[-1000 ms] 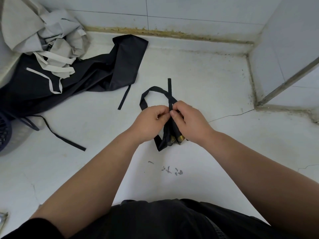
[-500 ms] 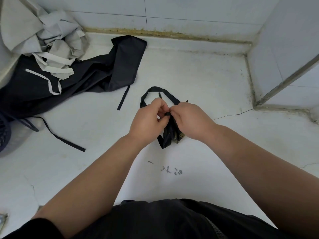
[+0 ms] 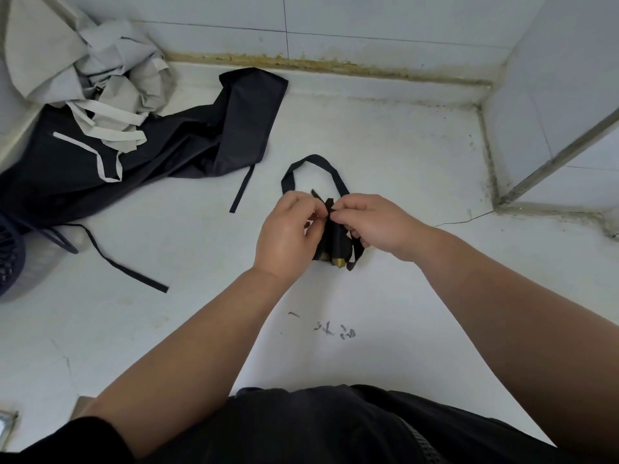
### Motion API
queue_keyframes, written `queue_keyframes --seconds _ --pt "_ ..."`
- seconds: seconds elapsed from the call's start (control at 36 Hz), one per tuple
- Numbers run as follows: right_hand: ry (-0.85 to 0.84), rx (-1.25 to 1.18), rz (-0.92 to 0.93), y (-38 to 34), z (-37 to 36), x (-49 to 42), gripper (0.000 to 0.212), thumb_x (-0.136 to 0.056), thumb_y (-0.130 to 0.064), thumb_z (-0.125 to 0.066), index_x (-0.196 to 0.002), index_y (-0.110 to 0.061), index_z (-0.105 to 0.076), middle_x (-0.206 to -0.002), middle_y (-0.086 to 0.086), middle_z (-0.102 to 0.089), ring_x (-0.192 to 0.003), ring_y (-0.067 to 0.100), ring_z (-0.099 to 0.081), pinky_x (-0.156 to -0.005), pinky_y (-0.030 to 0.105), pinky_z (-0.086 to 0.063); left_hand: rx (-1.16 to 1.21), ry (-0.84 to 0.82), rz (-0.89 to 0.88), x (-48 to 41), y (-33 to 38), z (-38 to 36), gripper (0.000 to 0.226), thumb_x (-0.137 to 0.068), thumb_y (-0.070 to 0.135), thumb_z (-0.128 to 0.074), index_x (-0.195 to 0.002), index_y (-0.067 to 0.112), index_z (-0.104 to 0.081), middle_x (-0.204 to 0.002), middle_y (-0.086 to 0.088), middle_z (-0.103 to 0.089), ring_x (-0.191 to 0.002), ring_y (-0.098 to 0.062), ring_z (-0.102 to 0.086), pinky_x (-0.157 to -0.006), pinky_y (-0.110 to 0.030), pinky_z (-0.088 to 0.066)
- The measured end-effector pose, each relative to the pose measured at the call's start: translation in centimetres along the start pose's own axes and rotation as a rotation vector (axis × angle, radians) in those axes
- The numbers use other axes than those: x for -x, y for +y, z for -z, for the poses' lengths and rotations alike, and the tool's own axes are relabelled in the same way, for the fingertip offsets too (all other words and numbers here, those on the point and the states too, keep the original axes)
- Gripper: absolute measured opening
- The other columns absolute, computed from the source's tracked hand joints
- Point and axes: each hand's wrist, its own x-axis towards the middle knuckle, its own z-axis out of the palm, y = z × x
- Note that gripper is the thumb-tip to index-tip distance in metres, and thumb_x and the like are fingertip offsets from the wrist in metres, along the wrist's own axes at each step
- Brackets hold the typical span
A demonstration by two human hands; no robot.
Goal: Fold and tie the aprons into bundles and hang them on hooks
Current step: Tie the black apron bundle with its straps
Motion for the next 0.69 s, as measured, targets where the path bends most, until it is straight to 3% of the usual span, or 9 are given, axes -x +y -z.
queue_keyframes --seconds 0.14,0.31,0.39,0.47,0.5,0.61,0.69 --pt "-0.037 -0.096 -0.084 -0.18 0.32 0.09 0.021 -0.094 -0.017 -0.049 -0.074 -0.018 -0.055 -0.065 -0.003 -0.037 -0.058 0.013 -0.035 -0.055 0.024 -0.031 -0.013 0.074 -0.056 0.49 -0.26 -0.38 0.018 -0.080 0.016 -0.071 -0.094 0.006 -0.072 -0.093 -0.002 -0.055 -0.080 0.003 -0.042 -0.075 -0.005 -0.039" --pt "-0.015 0.035 -0.047 -0.58 0.09 -0.12 0.015 -0.091 -0.017 -0.048 -0.077 -0.012 -0.052 -0.065 -0.001 -0.036 -0.067 0.016 -0.036 -0.065 0.030 -0.032 -0.003 0.109 -0.030 0.31 0.40 -0.47 0.014 -0.078 0.018 -0.072 -0.085 0.006 -0.074 -0.086 -0.005 -0.060 -0.078 -0.006 -0.049 -0.069 -0.012 -0.042" --pt "-0.052 -0.032 -0.102 -0.75 0.30 -0.21 0.020 -0.091 -0.015 -0.046 -0.070 -0.014 -0.045 -0.067 0.001 -0.035 -0.072 0.020 -0.035 -0.065 0.030 -0.033 0.010 0.087 -0.021 0.31 0.57 -0.76 0.016 -0.077 0.019 -0.072 -0.085 0.006 -0.076 -0.085 -0.002 -0.058 -0.077 -0.006 -0.049 -0.069 -0.010 -0.042" --pt "-0.070 -0.054 -0.138 -0.72 0.57 -0.32 0.024 -0.090 -0.013 -0.045 -0.066 -0.015 -0.044 -0.066 -0.002 -0.038 -0.063 0.016 -0.039 -0.062 0.023 -0.040 0.014 0.078 -0.017 0.43 0.58 -0.90 0.016 -0.079 0.020 -0.070 -0.087 0.009 -0.077 -0.087 0.005 -0.056 -0.079 -0.009 -0.054 -0.068 -0.010 -0.043" --pt "-0.069 -0.068 -0.148 -0.70 0.62 -0.36 0.024 -0.091 -0.013 -0.045 -0.067 -0.016 -0.044 -0.065 -0.002 -0.039 -0.060 0.013 -0.040 -0.061 0.022 -0.042 0.002 0.078 -0.026 0.50 0.54 -0.87 0.015 -0.080 0.020 -0.070 -0.088 0.010 -0.078 -0.087 0.004 -0.058 -0.079 -0.013 -0.057 -0.068 -0.016 -0.047" --pt "-0.069 -0.015 -0.114 -0.69 0.70 -0.43 0.015 -0.092 -0.009 -0.042 -0.079 -0.010 -0.050 -0.067 -0.001 -0.041 -0.063 0.014 -0.039 -0.059 0.019 -0.042 -0.060 0.106 -0.066 0.25 0.40 -0.52 0.014 -0.082 0.024 -0.068 -0.085 0.014 -0.078 -0.085 0.001 -0.064 -0.078 -0.016 -0.059 -0.061 -0.027 -0.052" --pt "-0.073 0.059 -0.049 -0.17 0.55 -0.39 0.017 -0.090 -0.004 -0.045 -0.091 0.004 -0.059 -0.076 0.011 -0.049 -0.070 0.018 -0.044 -0.066 0.030 -0.043 -0.130 0.113 -0.099 -0.10 0.41 -0.15 0.022 -0.082 0.028 -0.058 -0.081 0.015 -0.076 -0.083 0.002 -0.064 -0.076 -0.021 -0.060 -0.057 -0.025 -0.048"
